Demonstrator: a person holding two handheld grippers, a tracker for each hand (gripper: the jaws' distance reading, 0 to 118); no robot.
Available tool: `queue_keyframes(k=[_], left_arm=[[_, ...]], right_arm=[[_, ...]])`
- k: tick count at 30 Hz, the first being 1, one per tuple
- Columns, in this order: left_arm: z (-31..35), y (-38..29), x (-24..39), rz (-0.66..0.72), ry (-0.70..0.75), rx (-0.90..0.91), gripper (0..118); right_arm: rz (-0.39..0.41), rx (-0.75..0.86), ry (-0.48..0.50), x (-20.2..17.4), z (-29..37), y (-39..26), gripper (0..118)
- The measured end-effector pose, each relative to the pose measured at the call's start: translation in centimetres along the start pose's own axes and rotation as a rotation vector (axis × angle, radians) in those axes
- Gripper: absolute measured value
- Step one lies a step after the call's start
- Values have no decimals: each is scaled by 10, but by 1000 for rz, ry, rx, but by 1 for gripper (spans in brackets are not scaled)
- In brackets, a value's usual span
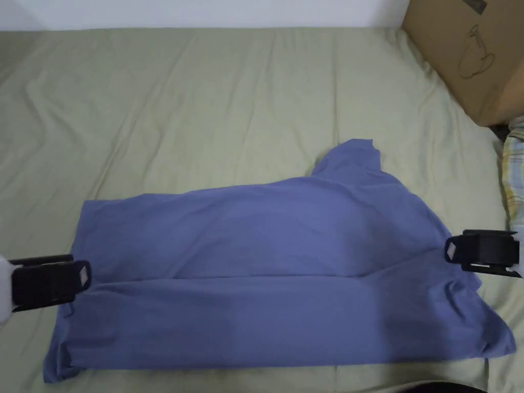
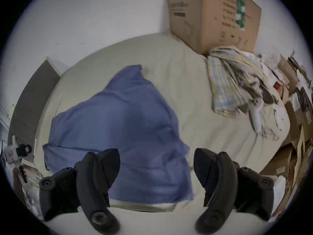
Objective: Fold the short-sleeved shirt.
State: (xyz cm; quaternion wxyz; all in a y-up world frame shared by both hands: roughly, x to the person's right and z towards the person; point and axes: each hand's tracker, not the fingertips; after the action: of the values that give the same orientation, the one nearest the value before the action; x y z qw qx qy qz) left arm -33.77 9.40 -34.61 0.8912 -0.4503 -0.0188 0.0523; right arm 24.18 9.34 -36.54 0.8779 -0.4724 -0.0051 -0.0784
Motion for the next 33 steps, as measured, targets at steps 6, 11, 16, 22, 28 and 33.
queue_keyframes(k=[6, 11, 16, 22, 28, 33], left_arm=[[-28, 36, 11, -31, -70, -53, 0], [-81, 88, -25, 13, -52, -64, 9], [-161, 121, -63, 40, -19, -184, 105], [-218, 131, -65, -42, 62, -239, 112], [-195, 135, -35, -158, -35, -187, 1], [-163, 147, -20, -175, -16, -187, 2]], right_arm=[[104, 43, 62, -41, -22, 25, 0], [158, 13, 58, -52, -49, 37, 0], [149, -38, 57, -44, -70, 46, 0], [116, -90, 25, -26, -93, 47, 0], [64, -96, 26, -7, -121, 81, 0], [-22, -89, 85, 1, -161, 136, 18]])
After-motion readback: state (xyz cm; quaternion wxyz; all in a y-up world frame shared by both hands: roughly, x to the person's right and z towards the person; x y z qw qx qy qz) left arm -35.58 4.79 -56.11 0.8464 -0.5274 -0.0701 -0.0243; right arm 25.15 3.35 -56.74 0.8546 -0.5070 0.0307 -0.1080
